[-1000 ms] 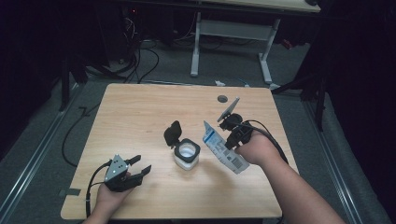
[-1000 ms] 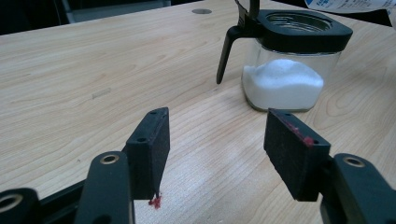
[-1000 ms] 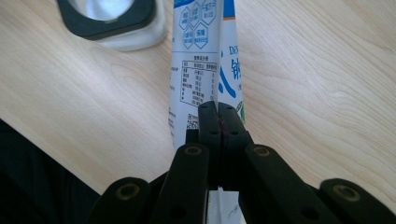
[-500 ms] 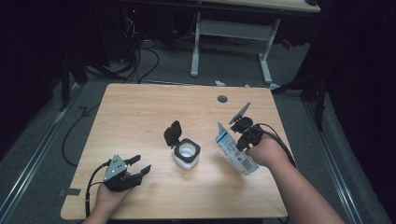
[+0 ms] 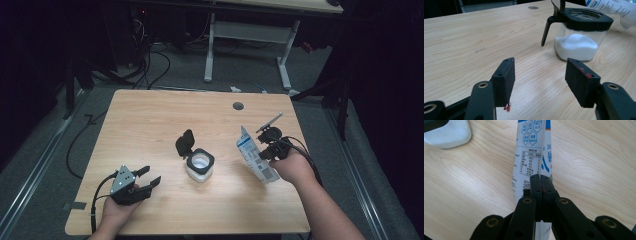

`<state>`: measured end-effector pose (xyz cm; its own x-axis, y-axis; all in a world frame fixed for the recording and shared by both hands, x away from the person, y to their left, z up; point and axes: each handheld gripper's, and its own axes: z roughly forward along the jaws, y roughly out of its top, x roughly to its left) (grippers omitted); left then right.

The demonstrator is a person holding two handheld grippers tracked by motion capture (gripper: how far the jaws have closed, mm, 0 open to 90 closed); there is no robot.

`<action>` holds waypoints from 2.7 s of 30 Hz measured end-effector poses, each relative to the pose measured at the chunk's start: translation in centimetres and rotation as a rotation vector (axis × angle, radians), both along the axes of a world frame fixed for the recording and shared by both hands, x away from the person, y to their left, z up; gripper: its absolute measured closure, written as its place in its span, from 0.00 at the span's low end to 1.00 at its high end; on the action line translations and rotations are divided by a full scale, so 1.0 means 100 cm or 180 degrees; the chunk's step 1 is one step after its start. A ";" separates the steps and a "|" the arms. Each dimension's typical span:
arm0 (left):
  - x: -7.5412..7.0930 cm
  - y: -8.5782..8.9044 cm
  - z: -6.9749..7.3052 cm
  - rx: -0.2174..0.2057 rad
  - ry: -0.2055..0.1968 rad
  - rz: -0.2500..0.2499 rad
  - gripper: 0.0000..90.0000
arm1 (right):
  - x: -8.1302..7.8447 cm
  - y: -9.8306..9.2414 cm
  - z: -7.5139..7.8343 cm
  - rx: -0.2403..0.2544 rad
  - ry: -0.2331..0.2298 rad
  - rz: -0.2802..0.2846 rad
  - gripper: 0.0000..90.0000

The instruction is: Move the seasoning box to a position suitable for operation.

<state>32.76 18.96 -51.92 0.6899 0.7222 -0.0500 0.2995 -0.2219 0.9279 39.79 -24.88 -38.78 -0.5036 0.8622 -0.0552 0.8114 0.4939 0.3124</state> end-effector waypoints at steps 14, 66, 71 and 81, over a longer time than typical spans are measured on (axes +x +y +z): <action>0.004 0.010 -0.002 0.0069 -0.0005 0.0061 0.47 | -0.023 -0.021 -0.011 0.0410 -0.0390 0.0006 1.00; 0.009 0.051 -0.006 -0.0033 0.0072 0.0318 0.47 | -0.052 -0.041 -0.049 0.1243 -0.1360 -0.0314 1.00; 0.010 0.053 -0.005 -0.0044 0.0073 0.0326 0.47 | -0.055 -0.043 -0.054 0.1307 -0.1487 -0.0343 1.00; 0.011 0.055 -0.005 -0.0052 0.0074 0.0343 0.47 | -0.059 -0.045 -0.064 0.1444 -0.1712 -0.0358 1.00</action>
<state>33.83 24.50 -52.45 0.6068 0.7911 -0.0775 0.3423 -0.1720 0.9237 33.89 -29.38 -45.16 -0.4140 0.9041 0.1057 0.5255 0.1426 0.8387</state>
